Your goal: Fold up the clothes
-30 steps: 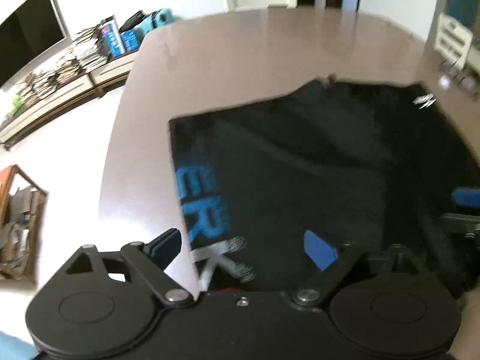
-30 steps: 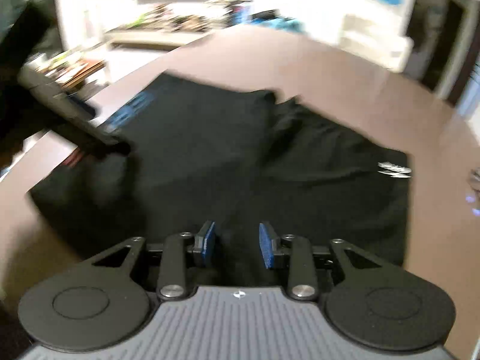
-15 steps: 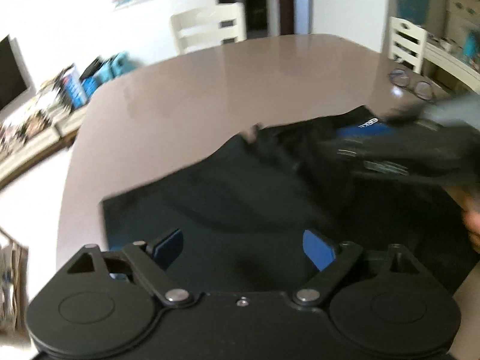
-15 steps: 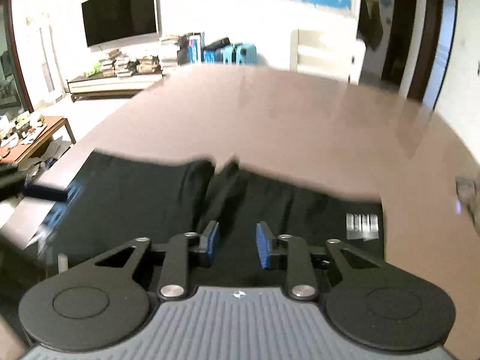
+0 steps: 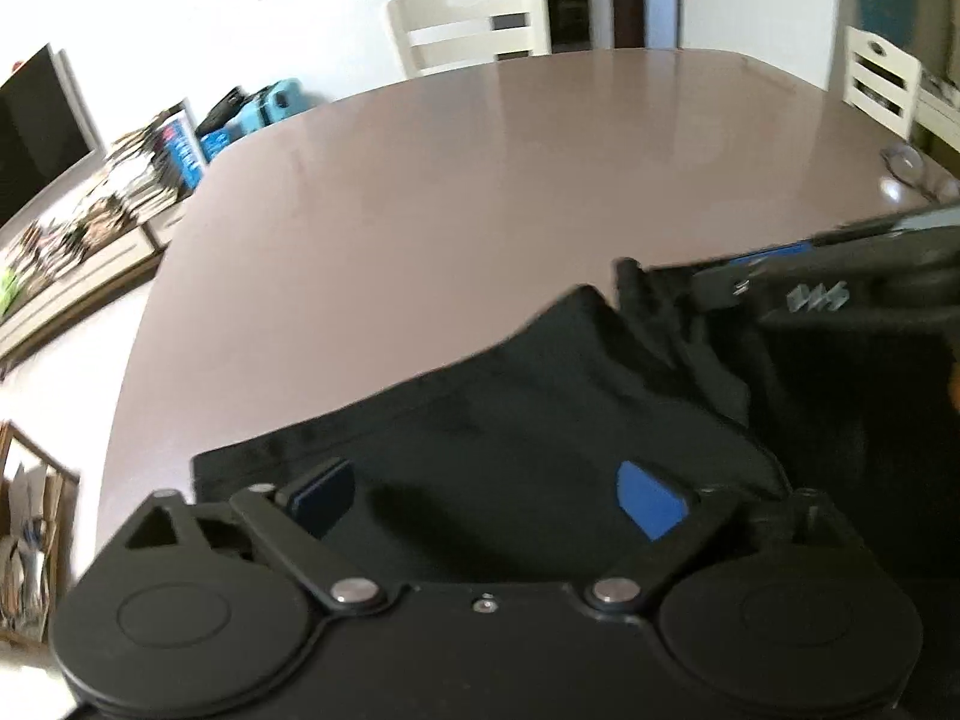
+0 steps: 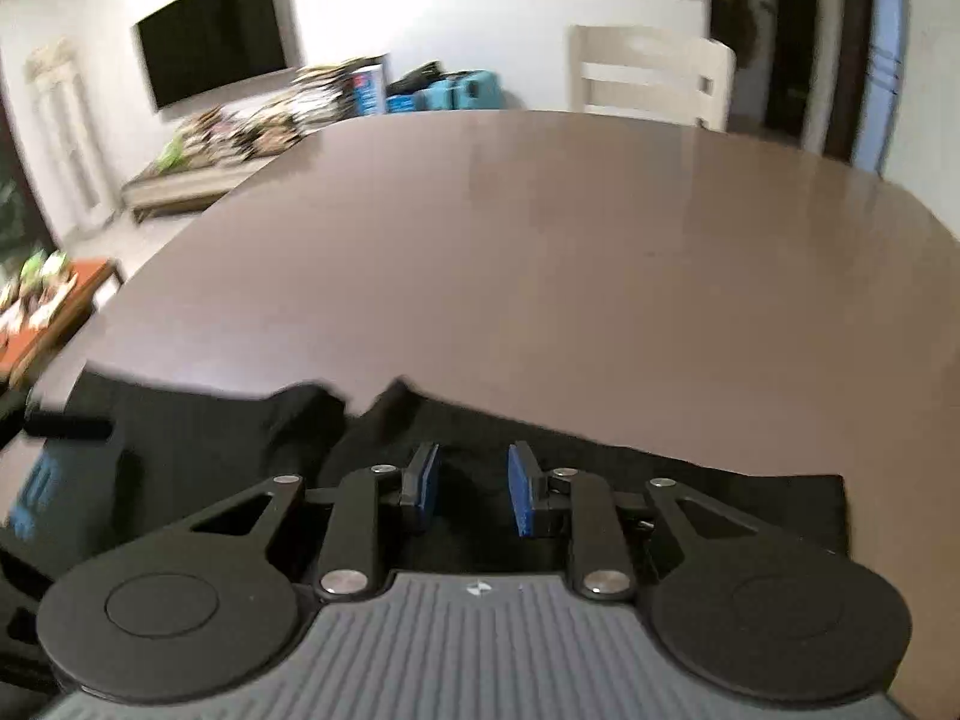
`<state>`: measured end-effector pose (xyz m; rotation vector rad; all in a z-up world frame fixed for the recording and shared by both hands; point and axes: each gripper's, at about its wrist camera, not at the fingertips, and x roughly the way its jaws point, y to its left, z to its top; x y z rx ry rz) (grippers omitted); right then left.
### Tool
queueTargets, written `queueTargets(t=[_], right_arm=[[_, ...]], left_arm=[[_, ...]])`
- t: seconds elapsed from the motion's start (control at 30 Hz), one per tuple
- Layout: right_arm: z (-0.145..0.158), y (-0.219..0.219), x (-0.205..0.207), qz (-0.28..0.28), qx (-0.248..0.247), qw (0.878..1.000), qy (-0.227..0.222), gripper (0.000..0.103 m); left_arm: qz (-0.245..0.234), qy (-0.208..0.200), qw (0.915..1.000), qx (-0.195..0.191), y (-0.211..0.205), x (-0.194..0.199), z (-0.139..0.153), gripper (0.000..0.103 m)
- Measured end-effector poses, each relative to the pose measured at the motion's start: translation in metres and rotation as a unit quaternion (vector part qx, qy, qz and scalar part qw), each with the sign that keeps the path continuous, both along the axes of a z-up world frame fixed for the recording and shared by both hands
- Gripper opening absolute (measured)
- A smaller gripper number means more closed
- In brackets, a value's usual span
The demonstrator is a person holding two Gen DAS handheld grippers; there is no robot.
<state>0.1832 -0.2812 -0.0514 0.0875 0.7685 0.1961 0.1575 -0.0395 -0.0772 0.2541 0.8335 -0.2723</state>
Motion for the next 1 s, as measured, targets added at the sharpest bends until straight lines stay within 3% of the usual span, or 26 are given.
queueTargets(t=[0.17,0.23,0.33,0.4,0.5,0.63,0.83,0.87,0.93,1.0], right_arm=[[-0.009,0.016,0.017,0.041,-0.012,0.999,0.005,0.028],[-0.012,0.020,0.021,0.040,-0.027,0.999,-0.006,0.028],[-0.007,0.019,0.030,0.023,-0.025,0.999,-0.003,0.035],[-0.002,0.017,0.029,0.014,-0.019,1.000,-0.006,0.035],[-0.003,0.022,0.022,0.030,-0.041,0.999,-0.007,0.035],[-0.006,0.017,0.032,0.012,-0.040,0.999,-0.001,0.053],[0.024,0.009,0.023,-0.015,-0.007,0.999,-0.030,0.058],[0.030,0.010,0.019,-0.015,-0.008,0.999,-0.039,0.062],[0.042,0.013,0.007,-0.017,-0.015,0.999,-0.045,0.080],[0.051,0.014,-0.007,-0.018,-0.019,0.998,-0.053,0.085]], left_arm=[[0.027,0.002,0.9988,0.042,-0.005,0.016,-0.006,0.097],[0.049,0.016,0.9984,0.025,0.002,0.024,-0.005,0.097],[0.074,0.013,0.9965,0.036,0.007,0.027,0.004,0.090],[0.090,0.011,0.9959,0.005,0.020,0.028,0.013,0.091],[0.110,0.027,0.9934,0.015,0.030,0.035,0.007,0.095],[0.131,0.037,0.9906,0.014,0.040,0.040,0.007,0.096],[0.167,0.047,0.9849,-0.001,0.053,0.030,0.020,0.096],[0.171,0.047,0.9842,-0.005,0.054,0.026,0.024,0.096],[0.174,0.048,0.9835,-0.017,0.054,0.016,0.035,0.097],[0.167,0.043,0.9849,-0.015,0.051,0.005,0.046,0.100]])
